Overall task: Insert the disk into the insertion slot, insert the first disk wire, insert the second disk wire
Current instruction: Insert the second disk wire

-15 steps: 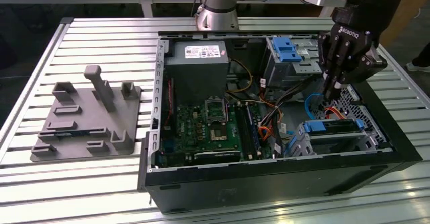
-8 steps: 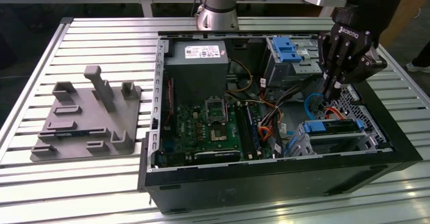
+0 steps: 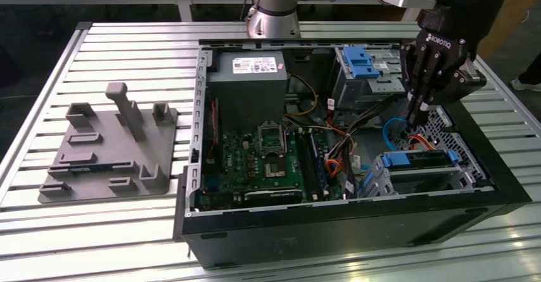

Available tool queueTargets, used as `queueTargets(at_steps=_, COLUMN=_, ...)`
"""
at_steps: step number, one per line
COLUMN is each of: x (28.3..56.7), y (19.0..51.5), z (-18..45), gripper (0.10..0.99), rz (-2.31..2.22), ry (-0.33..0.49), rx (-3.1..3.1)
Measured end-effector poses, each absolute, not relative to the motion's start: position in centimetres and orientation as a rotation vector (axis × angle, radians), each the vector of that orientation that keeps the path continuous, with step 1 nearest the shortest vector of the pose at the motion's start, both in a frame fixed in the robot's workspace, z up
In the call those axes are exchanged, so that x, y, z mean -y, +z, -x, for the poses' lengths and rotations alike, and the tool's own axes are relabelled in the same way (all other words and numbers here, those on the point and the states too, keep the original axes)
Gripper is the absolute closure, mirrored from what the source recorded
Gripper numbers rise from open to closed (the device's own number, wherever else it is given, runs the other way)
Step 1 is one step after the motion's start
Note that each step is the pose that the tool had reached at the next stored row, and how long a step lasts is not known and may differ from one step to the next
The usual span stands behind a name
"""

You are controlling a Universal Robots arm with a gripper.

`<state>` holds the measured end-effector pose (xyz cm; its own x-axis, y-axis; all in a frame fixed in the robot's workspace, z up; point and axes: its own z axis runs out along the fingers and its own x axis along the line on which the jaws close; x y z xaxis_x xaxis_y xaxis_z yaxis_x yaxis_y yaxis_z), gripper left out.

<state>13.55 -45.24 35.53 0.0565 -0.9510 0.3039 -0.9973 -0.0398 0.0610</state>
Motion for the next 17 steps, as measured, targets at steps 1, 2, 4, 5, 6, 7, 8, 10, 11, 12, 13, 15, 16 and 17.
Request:
queueTargets(at_steps=1, x=45.2, y=35.5, z=-13.5, gripper=0.925, rz=-2.081, ry=0.262, rx=1.98)
queueTargets(at_steps=2, x=45.3, y=35.5, z=-13.6, gripper=0.925, rz=-2.085, ry=0.254, rx=1.985)
queueTargets(at_steps=4, x=45.4, y=35.5, z=-13.6, gripper=0.925, rz=-2.093, ry=0.24, rx=1.993)
queueTargets(at_steps=5, x=45.4, y=35.5, z=-13.6, gripper=0.925, rz=-2.096, ry=0.234, rx=1.998)
queueTargets(at_steps=6, x=45.4, y=35.5, z=-13.6, gripper=0.925, rz=-2.101, ry=0.224, rx=2.004)
queueTargets(at_steps=7, x=45.4, y=35.5, z=-13.6, gripper=0.925, rz=-2.106, ry=0.214, rx=2.01)
queueTargets(at_steps=8, x=45.5, y=35.5, z=-13.6, gripper=0.925, rz=-2.112, ry=0.205, rx=2.016)
queueTargets(at_steps=10, x=45.6, y=35.5, z=-13.6, gripper=0.925, rz=-2.12, ry=0.191, rx=2.024)
queueTargets(at_steps=11, x=45.7, y=35.5, z=-13.6, gripper=0.925, rz=-2.124, ry=0.183, rx=2.028)
queueTargets(at_steps=12, x=45.7, y=35.5, z=-13.6, gripper=0.925, rz=-2.13, ry=0.173, rx=2.034)
queueTargets(at_steps=13, x=45.9, y=35.5, z=-13.6, gripper=0.925, rz=-2.136, ry=0.163, rx=2.039)
queueTargets(at_steps=15, x=46.1, y=35.5, z=-13.6, gripper=0.925, rz=-2.145, ry=0.149, rx=2.046)
queueTargets(at_steps=16, x=46.3, y=35.6, z=-13.6, gripper=0.925, rz=-2.146, ry=0.146, rx=2.048)
queueTargets(at_steps=17, x=46.5, y=35.6, z=-13.6, gripper=0.925, rz=-2.146, ry=0.145, rx=2.048)
